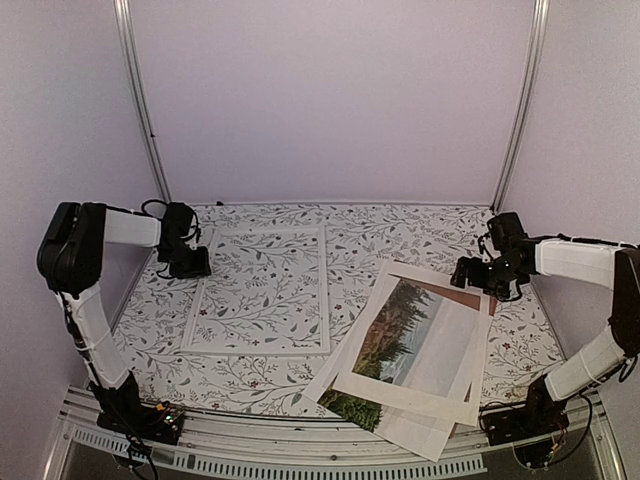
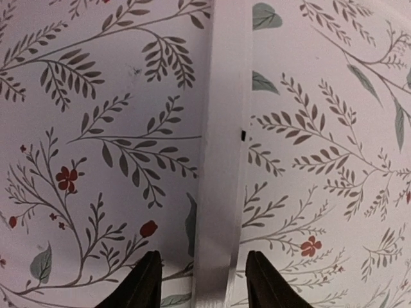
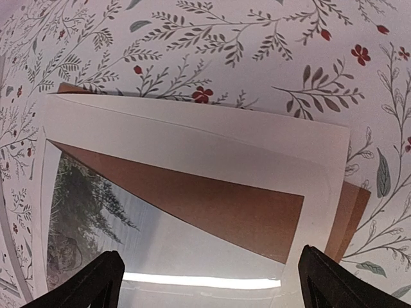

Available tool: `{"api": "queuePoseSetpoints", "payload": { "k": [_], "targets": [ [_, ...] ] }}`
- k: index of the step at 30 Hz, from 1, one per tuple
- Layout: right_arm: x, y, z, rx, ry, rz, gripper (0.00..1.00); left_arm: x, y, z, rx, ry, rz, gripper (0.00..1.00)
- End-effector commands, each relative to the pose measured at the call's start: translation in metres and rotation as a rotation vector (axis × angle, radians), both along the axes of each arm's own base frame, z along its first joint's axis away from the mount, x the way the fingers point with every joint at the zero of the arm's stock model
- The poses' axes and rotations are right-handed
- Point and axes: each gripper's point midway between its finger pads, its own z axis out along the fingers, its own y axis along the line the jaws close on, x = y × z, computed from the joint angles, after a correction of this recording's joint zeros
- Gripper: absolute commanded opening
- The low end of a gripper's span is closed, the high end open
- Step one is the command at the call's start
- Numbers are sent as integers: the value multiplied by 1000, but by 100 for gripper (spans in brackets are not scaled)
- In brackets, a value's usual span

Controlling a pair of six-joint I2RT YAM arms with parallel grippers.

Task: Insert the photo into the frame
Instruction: Rotate the frame body at the center of the board, then pick up the glass panel from the mat board.

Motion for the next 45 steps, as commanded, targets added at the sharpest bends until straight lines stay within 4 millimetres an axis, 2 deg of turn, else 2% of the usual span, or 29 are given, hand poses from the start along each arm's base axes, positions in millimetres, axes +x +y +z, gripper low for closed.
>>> {"api": "queuePoseSetpoints", "payload": {
  "k": [1, 3, 5, 9, 13, 15, 19, 25, 30, 34, 39, 45],
  "targets": [
    [-19, -25, -6, 19, 37, -92, 99, -4, -3, 40, -5, -53, 3, 55],
    [-28, -30, -8, 32, 44, -118, 99, -1, -13, 66, -15, -122, -20, 68],
    [-39, -31, -12, 49, 60, -136, 99, -2, -33, 89, -29, -183, -65, 71],
    [-58, -30, -21, 86, 91, -166, 99, -21, -107, 126, -100, -273, -223, 74],
    [-65, -29, -24, 116, 97, -199, 99, -57, -190, 146, -218, -306, -397, 77],
    [-69, -29, -26, 134, 98, -218, 99, -80, -230, 148, -265, -295, -472, 79],
    [-76, -30, -30, 150, 104, -245, 99, -117, -292, 140, -301, -249, -588, 80],
    [-86, -25, -35, 189, 113, -250, 99, -166, -366, 113, -322, -166, -717, 81],
    [-94, -23, -39, 215, 109, -251, 99, -191, -406, 88, -326, -100, -778, 79],
    [-100, -18, -44, 245, 117, -240, 99, -204, -419, 68, -342, -36, -791, 76],
    [-102, -15, -43, 267, 106, -235, 97, -215, -424, 50, -349, 20, -781, 70],
    [-105, -14, -44, 283, 98, -240, 96, -215, -422, 35, -333, 55, -744, 67]
  ]
}}
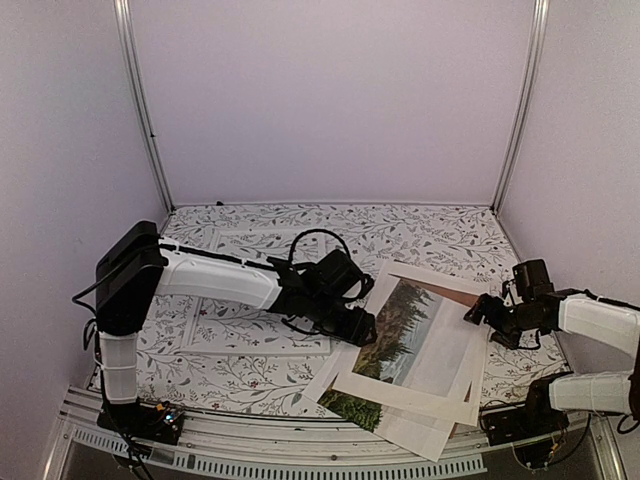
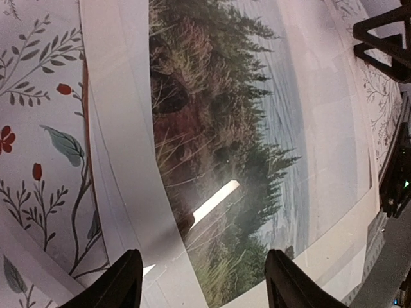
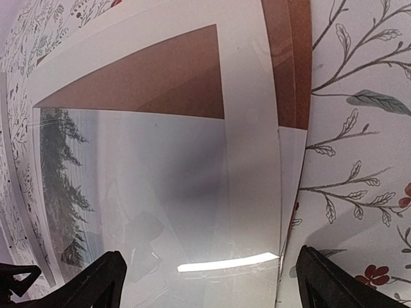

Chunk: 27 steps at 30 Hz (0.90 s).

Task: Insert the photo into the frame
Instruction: Pick up the glass panel from the mat board.

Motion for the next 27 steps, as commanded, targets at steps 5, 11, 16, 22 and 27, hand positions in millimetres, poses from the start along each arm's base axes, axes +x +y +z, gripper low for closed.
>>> {"api": "queuePoseSetpoints", "payload": {
  "k": [5, 11, 16, 22, 27],
  "targets": [
    [-6, 4, -4, 38, 5, -9, 96, -4, -7, -15, 19, 50, 39, 67],
    [-6, 3, -3, 40, 3, -14, 96, -5, -2, -29, 48, 68, 66, 66],
    [-7, 7, -4, 60, 3, -6, 94, -4, 0, -35, 55, 74, 88, 65],
    [-4, 13, -1, 96, -11, 7, 90, -7, 1, -42, 55, 86, 87, 64],
    [1, 18, 6, 123, -30, 15, 87, -9, 3, -49, 63, 97, 84, 63]
  ]
}}
